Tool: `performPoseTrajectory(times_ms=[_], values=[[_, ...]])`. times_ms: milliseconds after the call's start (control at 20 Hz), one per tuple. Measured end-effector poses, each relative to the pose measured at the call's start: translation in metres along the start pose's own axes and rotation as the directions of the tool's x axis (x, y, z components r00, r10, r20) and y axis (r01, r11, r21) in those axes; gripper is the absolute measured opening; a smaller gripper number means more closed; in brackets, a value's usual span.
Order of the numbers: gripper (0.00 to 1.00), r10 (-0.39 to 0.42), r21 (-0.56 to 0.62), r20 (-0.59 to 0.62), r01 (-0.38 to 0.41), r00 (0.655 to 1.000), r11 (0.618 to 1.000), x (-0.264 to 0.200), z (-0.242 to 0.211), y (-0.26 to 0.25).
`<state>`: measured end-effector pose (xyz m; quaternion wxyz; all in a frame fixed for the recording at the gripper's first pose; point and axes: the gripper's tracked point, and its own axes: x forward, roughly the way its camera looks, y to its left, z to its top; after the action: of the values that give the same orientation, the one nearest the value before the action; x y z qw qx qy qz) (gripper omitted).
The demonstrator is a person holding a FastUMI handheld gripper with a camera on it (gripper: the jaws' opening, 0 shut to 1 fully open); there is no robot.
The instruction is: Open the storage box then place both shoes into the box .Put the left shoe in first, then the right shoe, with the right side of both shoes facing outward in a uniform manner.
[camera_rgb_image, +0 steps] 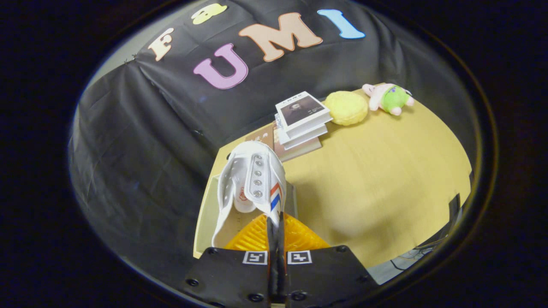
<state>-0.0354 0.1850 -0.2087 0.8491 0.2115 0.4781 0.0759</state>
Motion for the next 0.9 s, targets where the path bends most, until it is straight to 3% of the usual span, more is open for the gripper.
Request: performPoseTrajectory(times_ms=[500,650,800,900], values=[[0.04,0.018,0.013,-0.045,-0.017,0.999,1.0,0.029,-0.028,0.037],[0.52,0.112,0.009,-0.01,-0.111,0.994,0.994,0.023,-0.023,0.058],[1.0,0.081,-0.067,0.034,-0.079,0.996,0.995,0.019,-0.01,0.042],[1.0,0.088,-0.08,0.045,-0.084,0.995,0.993,0.013,-0.007,0.04]])
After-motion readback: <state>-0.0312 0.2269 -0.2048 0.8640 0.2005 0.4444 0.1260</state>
